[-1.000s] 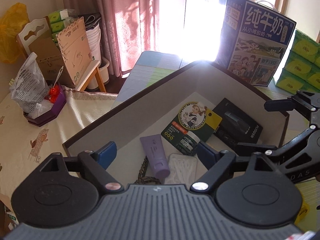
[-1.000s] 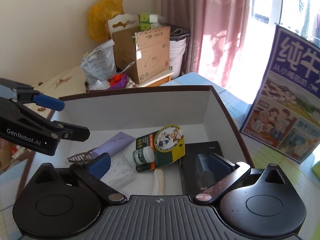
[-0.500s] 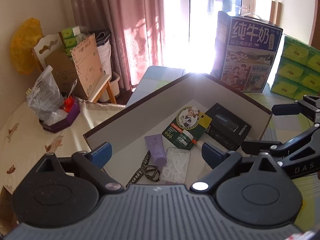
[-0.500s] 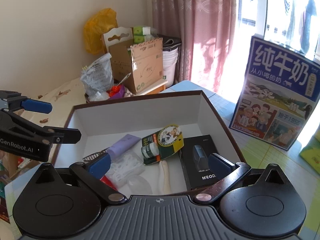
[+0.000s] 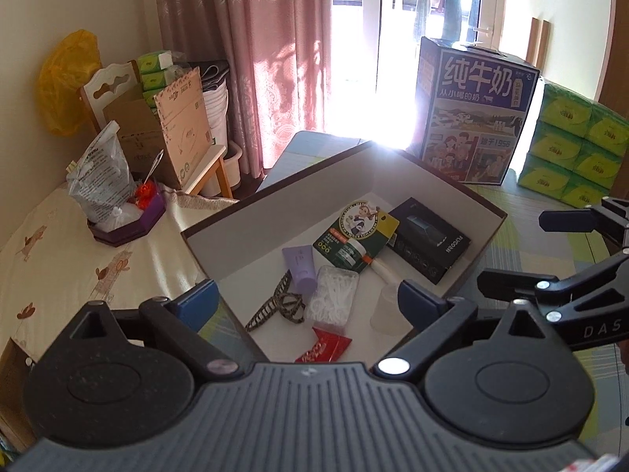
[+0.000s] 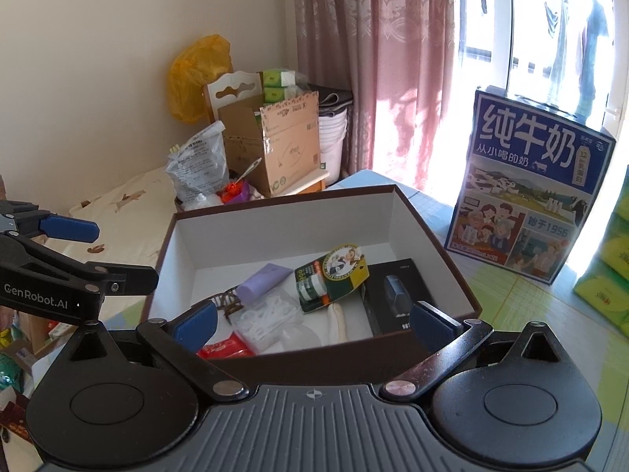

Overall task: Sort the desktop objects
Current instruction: 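Withdraw both tools from the box toward the remaining table items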

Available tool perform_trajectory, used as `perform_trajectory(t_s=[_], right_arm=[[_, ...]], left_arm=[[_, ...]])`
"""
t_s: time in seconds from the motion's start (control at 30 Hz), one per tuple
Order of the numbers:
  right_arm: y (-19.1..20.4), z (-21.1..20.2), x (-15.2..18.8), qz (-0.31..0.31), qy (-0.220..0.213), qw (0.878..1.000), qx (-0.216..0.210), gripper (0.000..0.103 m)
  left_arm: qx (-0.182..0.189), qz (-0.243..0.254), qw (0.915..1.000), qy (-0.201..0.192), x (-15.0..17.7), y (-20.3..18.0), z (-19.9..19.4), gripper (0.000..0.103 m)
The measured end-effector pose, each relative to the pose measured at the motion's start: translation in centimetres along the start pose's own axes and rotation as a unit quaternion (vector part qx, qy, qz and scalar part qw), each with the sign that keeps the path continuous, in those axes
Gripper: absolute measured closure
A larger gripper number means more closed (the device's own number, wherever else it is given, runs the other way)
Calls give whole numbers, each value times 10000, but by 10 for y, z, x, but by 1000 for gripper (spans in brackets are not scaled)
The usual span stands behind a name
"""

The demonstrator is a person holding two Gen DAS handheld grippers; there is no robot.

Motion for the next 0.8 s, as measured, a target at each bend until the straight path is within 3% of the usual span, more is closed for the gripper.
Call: perform_trajectory(t_s=[0.8], right_arm=[[19, -50, 61, 144, 73, 9999, 52, 2]], left_arm=[[73, 107, 9997, 183, 62, -36, -36, 7]])
Point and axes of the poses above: each gripper's, at about its wrist camera, not at the fingertips, and z roughly the way its jaws point, y to its left, x to its underside, the point moved 2 cm from there along z, roughly the way its jaws point, and after that the axes turned 9 degrees about y, right-handed, at the moved point
